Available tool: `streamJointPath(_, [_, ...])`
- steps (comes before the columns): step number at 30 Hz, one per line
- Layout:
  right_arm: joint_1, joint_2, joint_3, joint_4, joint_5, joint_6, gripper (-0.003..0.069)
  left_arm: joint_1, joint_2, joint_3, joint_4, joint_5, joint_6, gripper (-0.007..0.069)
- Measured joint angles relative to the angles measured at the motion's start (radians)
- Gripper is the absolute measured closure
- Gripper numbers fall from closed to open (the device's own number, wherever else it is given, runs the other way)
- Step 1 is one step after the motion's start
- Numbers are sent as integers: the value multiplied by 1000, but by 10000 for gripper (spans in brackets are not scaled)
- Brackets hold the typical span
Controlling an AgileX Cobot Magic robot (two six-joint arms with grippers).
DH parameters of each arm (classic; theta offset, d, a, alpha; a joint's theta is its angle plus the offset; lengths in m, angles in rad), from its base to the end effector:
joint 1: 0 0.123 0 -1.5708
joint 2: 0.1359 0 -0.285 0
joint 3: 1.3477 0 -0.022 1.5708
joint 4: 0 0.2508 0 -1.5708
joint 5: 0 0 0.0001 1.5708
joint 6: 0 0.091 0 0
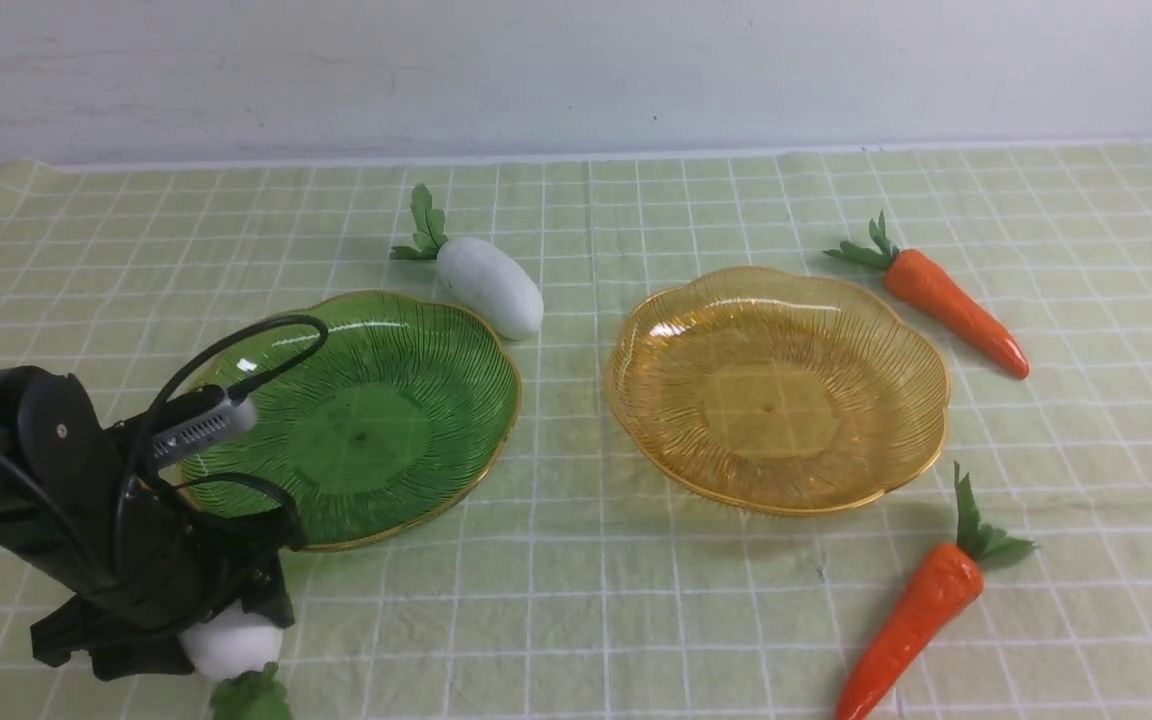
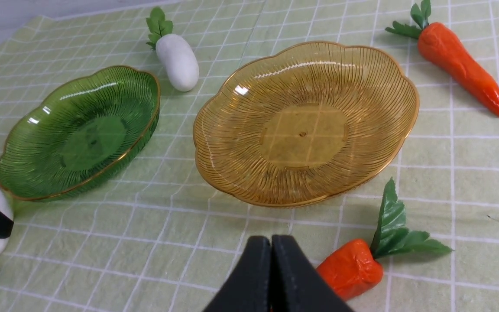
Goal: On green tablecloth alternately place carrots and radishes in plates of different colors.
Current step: 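Pick up the white radish and place it in the left plate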
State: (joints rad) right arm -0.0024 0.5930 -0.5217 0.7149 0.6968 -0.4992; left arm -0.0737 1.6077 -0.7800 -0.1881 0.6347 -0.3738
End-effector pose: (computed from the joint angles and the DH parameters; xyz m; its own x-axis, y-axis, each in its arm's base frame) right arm 0.1083 0.0381 0.2958 -0.5501 0.0812 -0.8311 -0.3098 0.9044 0.2934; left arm 0.2657 -0.0298 0.1622 -0.8926 -0.4343 -0.1208 -0.4076 0.8920 -0.1956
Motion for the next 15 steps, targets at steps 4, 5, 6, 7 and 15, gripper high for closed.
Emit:
streamJointPath(4, [0, 0, 0, 0, 0, 0, 673, 0, -23, 0, 43, 123, 0, 126])
streamJointPath(5, [0, 0, 0, 0, 1, 0, 673, 0, -37, 0, 60, 165, 0, 126])
streamJointPath(6, [0, 0, -2, 0, 9, 2, 673, 0, -60, 0, 81, 214, 0, 126])
streamJointPath(7, [0, 1, -9, 0, 23, 9, 673, 0, -85, 0, 97, 253, 0, 126])
streamJointPath(15, [0, 142, -191, -67, 227, 102, 673, 0, -295, -131, 117, 375, 218, 126])
